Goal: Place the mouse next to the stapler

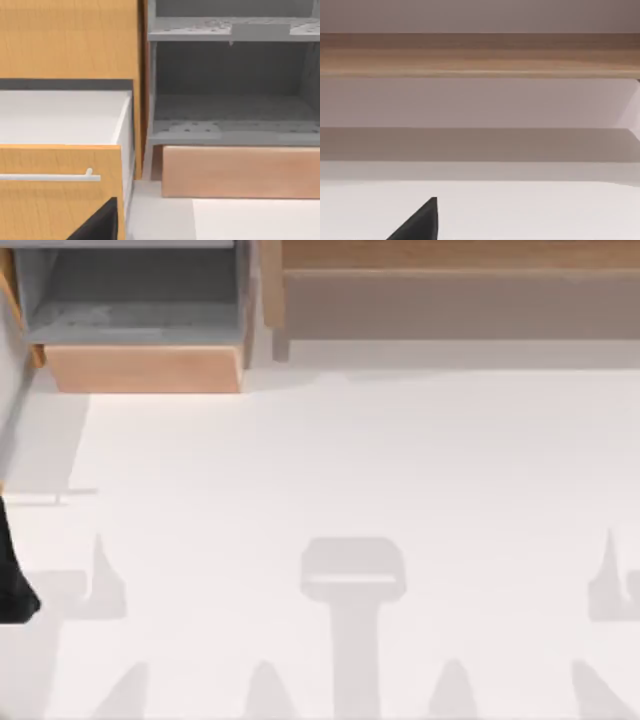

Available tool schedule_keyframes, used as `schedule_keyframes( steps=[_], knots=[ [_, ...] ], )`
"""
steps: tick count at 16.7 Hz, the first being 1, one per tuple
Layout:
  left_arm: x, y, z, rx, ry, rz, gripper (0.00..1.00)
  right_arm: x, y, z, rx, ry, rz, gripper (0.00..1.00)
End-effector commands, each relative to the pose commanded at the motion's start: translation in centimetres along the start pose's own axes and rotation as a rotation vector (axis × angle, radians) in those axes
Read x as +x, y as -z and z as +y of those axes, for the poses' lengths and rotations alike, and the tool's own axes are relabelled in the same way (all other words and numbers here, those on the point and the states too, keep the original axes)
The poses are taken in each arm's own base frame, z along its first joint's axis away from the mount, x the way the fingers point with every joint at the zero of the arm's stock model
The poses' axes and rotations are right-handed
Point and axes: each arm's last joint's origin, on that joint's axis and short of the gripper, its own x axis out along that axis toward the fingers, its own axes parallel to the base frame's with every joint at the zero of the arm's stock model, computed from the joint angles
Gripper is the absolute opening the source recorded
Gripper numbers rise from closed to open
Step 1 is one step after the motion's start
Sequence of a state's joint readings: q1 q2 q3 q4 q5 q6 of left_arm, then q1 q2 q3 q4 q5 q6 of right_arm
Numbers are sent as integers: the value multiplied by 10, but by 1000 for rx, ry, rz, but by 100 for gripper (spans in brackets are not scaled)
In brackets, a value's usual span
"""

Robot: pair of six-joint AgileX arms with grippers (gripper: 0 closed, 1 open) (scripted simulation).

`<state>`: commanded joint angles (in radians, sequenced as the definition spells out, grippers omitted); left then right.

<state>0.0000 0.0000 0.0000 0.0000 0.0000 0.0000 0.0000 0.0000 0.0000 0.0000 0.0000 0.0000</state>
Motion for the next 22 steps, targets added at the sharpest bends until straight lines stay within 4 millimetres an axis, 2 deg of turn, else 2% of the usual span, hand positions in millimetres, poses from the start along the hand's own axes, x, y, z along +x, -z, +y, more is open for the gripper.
schedule_keyframes(
  steps=[3,6,9,12,14,17,19,22],
  knots=[
    [0,-2,0,4,-4,7,100,0,0,0,0,0,0,100],
    [1,-20,5,36,-37,67,100,0,0,0,0,0,0,100],
    [9,-57,13,86,-92,181,100,0,0,0,0,0,0,100],
    [33,-108,28,131,-144,339,100,0,0,0,0,0,0,100],
    [64,-142,43,153,-164,464,100,0,0,0,0,0,0,100],
    [129,-176,76,164,-167,668,100,0,0,0,0,0,0,100],
    [179,-180,102,158,-151,810,100,0,0,0,0,0,0,100],
    [252,-156,139,134,-101,1022,100,0,0,0,0,0,0,100]
  ],
)
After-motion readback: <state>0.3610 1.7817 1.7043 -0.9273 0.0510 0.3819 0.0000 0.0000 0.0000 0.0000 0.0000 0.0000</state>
